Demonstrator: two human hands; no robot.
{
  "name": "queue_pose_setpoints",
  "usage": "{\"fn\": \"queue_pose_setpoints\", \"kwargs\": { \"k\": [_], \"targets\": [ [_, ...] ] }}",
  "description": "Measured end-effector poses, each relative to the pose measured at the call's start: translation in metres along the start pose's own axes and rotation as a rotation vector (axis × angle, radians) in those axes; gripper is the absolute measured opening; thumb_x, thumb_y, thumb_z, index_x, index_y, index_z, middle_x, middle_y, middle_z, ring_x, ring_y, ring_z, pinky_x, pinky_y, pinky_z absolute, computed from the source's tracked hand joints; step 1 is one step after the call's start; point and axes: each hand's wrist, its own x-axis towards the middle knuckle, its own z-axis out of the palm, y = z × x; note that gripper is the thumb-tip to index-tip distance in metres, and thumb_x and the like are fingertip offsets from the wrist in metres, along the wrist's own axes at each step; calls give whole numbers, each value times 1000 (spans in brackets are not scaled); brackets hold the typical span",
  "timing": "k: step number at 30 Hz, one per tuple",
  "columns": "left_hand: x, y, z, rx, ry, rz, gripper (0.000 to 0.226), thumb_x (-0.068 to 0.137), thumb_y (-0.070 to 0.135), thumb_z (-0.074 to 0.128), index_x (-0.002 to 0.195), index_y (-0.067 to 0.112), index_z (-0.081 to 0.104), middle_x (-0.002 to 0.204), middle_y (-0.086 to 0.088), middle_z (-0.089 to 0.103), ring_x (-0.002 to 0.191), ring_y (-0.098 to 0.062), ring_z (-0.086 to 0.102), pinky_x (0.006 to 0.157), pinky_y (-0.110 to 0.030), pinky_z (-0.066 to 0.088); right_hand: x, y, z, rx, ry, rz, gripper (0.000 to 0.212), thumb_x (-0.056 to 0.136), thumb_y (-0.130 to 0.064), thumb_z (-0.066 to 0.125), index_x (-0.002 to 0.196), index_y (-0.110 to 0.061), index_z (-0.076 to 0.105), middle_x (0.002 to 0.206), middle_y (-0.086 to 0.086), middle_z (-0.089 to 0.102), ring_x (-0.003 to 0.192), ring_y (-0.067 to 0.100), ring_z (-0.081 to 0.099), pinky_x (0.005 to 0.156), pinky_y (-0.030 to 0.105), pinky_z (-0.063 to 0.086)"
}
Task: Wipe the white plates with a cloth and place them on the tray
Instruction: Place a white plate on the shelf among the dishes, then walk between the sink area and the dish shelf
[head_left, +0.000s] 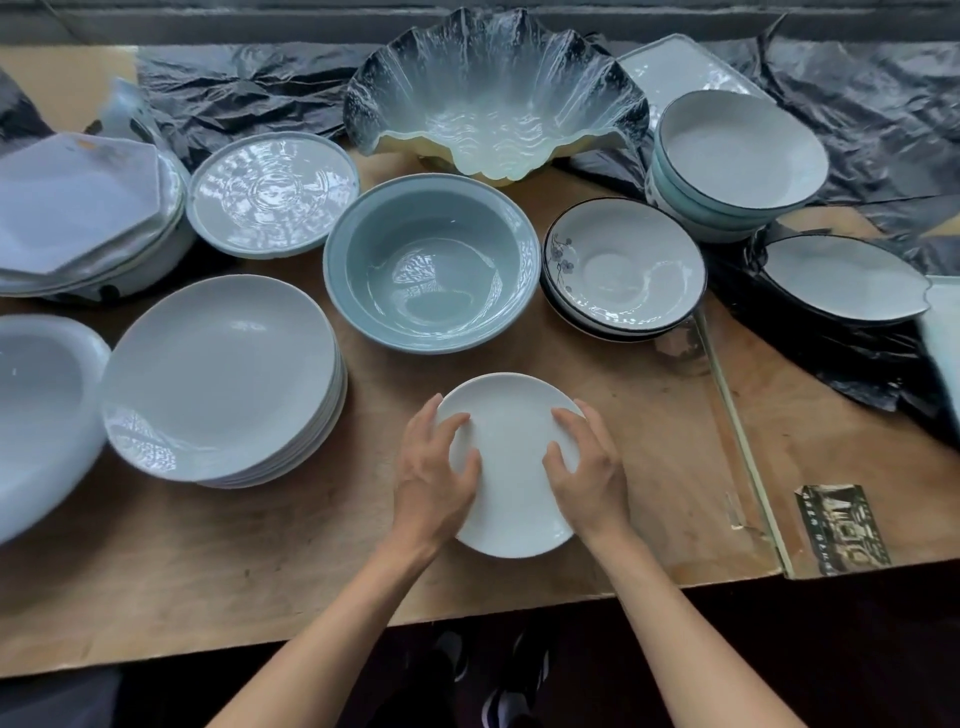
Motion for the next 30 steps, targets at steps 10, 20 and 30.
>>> {"fn": "queue_pose_setpoints", "kwargs": {
  "k": [10,20,30],
  "targets": [
    [27,29,-4,237,-133,520,34,86,15,76,120,12,72,134,-10,66,127,-36,58,106,-53,46,-2,-6,-40,-256,-190,54,47,95,-28,60,142,-22,54,150,1,48,133,26,46,107,39,41],
    [-6,126,59,305,-556,854,36,98,29,58,132,20,65,134,0,65,121,-26,60,100,-40,48,-105,57,-133,-309,-47,358,46,100,-34,56,145,-28,50,156,-6,42,143,16,38,117,33,30],
    [-182,211,139,550,-852,1241,33,102,33,43,129,25,58,127,-1,65,116,-30,61,89,-44,53,-323,130,-198,-245,187,666,41,98,-40,56,137,-30,58,151,-9,48,133,18,48,110,36,39]
  ]
}}
